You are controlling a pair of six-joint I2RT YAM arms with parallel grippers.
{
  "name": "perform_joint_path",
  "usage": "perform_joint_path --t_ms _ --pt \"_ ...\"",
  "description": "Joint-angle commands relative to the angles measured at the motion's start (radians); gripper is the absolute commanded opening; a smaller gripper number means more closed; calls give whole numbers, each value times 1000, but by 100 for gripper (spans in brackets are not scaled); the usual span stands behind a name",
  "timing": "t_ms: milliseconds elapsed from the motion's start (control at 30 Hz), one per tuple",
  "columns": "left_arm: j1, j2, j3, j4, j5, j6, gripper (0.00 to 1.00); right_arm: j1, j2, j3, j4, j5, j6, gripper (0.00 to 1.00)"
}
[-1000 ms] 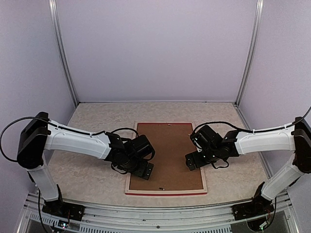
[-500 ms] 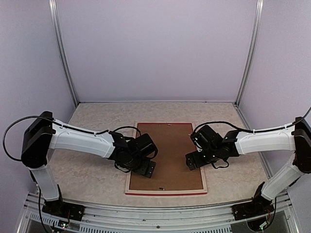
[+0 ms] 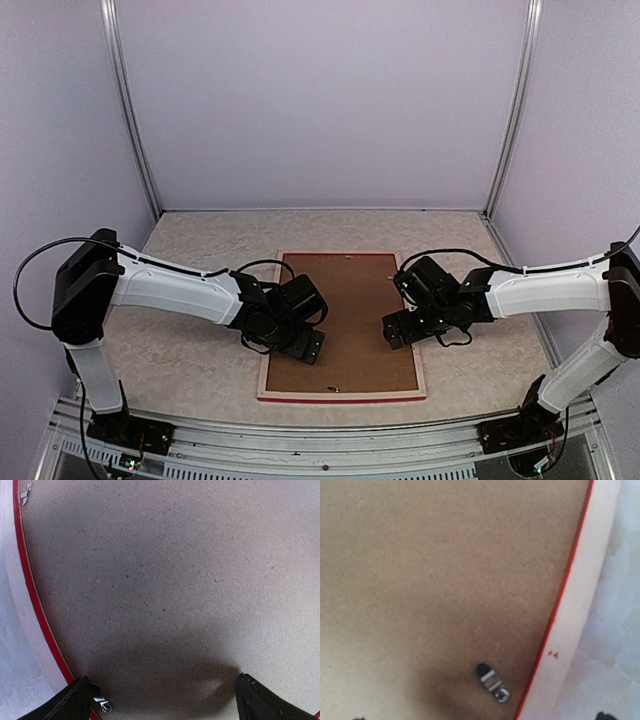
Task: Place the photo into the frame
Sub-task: Press the fastener onto the backboard.
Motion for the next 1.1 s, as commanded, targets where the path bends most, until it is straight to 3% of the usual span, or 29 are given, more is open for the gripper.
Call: perform_joint_path --t_ms 0,500,800,1067 --pt "7 -9 26 4 -24 14 99 -14 -35 -12 -18 26 22 99" --pt "68 -150 28 1 -86 25 99 -157 -52 -24 -33 -80 -8 94" --pt "172 -129 26 11 -40 48 99 -234 -37 -18 5 -218 -61 88" --pt "217 -77 43 24 -13 71 99 -246 28 19 23 -221 -81 90"
